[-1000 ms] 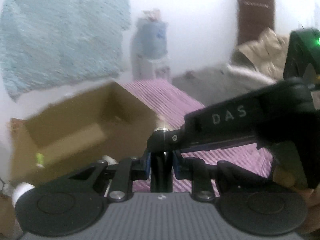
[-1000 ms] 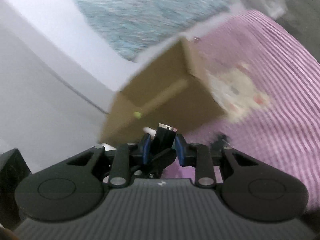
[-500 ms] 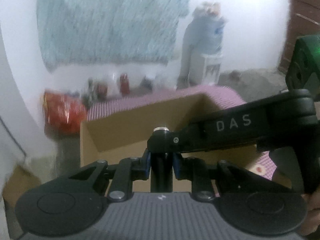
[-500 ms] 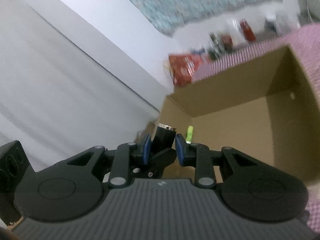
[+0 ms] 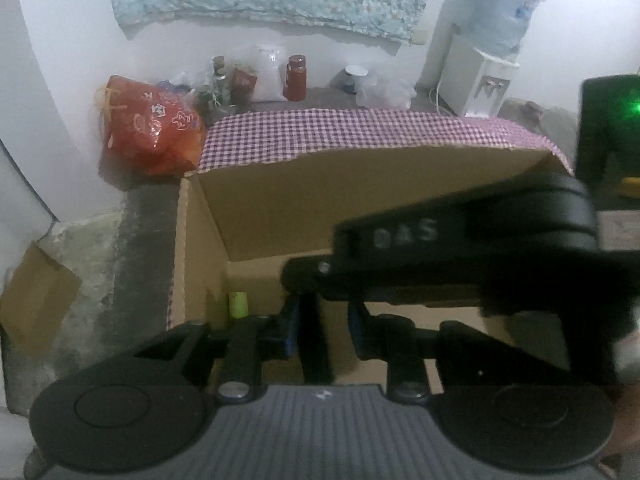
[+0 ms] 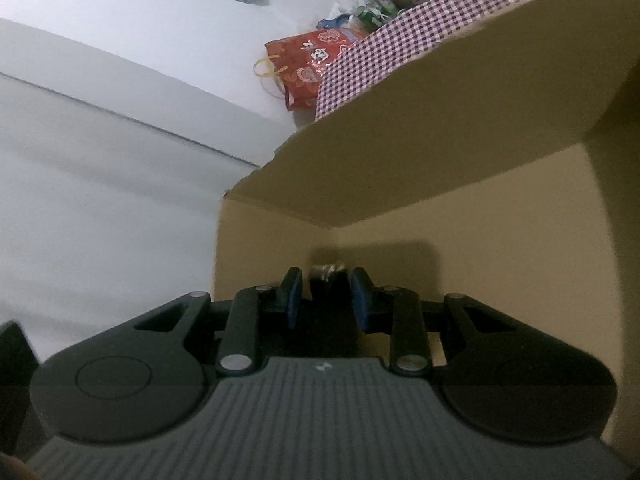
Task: Organize rigid objects
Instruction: 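Carry the black case into the box and release it, then reach the right tool to the second black case and grasp it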
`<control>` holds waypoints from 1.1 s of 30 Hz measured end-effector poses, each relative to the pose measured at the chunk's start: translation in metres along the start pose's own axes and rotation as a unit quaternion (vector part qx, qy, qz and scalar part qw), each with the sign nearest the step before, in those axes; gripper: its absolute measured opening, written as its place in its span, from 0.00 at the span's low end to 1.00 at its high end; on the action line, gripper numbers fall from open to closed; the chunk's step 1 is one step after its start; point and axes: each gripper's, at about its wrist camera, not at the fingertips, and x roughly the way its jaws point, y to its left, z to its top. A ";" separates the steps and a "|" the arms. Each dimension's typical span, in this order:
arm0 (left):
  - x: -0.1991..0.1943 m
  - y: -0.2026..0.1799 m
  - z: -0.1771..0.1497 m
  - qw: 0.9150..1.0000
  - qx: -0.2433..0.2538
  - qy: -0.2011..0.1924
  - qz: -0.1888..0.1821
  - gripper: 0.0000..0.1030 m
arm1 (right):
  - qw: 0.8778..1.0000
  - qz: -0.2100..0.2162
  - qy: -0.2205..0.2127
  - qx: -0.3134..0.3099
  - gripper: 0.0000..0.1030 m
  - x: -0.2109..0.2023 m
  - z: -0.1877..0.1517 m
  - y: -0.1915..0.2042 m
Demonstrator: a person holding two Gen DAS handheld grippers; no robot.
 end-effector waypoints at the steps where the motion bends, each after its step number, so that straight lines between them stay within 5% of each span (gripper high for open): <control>1: -0.001 0.000 0.000 1.000 0.000 -0.003 0.001 0.33 | 1.000 0.005 -0.001 0.001 0.26 0.001 -0.002 0.001; 10: -0.053 -0.007 -0.008 0.998 0.014 -0.061 -0.003 0.50 | 0.999 0.029 -0.030 -0.031 0.30 -0.052 -0.011 -0.004; 22: -0.155 -0.048 -0.075 0.986 0.060 -0.145 -0.061 0.71 | 0.979 0.069 -0.171 -0.086 0.41 -0.253 -0.104 -0.020; 27: -0.158 -0.081 -0.117 0.981 0.082 -0.147 -0.092 0.75 | 0.972 0.043 -0.217 -0.074 0.45 -0.308 -0.169 -0.064; 33: -0.122 -0.136 -0.163 0.976 0.129 -0.123 -0.123 0.76 | 0.977 -0.001 -0.215 0.005 0.45 -0.291 -0.219 -0.139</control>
